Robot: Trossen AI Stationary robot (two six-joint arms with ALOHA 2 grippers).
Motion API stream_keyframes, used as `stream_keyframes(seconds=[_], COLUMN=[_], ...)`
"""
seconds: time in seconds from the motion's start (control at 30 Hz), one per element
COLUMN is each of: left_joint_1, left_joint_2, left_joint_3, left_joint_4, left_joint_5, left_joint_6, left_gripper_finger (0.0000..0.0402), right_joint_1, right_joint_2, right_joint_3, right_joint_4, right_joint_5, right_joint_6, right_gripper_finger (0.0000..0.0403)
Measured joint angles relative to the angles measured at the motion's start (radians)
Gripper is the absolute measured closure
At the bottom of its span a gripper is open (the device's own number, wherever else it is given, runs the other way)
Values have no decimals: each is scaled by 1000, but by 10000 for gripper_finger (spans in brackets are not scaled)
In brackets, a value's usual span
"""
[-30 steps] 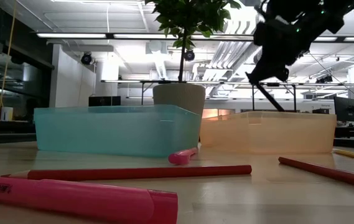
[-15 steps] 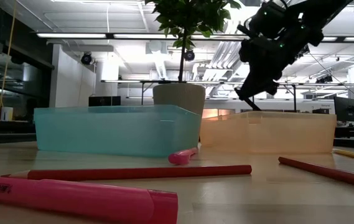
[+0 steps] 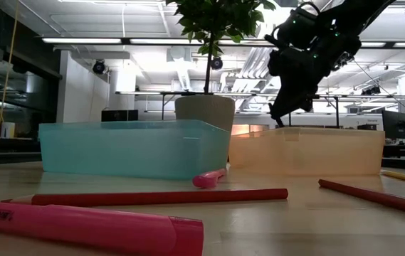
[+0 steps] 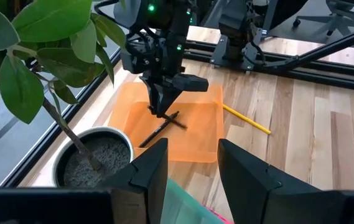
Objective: Sort pens & pencils
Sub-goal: Put the bottom black pen into the orange bin, then put the bottom pink pen into the orange bin
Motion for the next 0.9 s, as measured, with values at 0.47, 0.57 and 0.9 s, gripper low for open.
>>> stream_keyframes(seconds=[0.47,0.57,0.9], left_joint_1=[0,0,-30], left_joint_2=[0,0,-50], left_joint_3=[0,0,0], left_joint_4=[-15,-36,-81], left_joint_5=[0,1,-86], left_joint_6=[-3,-18,-29], left_gripper_finger=[275,275,275], right_joint_1=[0,0,-3], right_joint_2=[0,0,-89], right_joint_3=[0,0,0], right_joint_4=[14,14,67], right_joint_5=[-4,-4,-33], right_joint_6=[0,2,63], right_gripper_finger=[334,334,334])
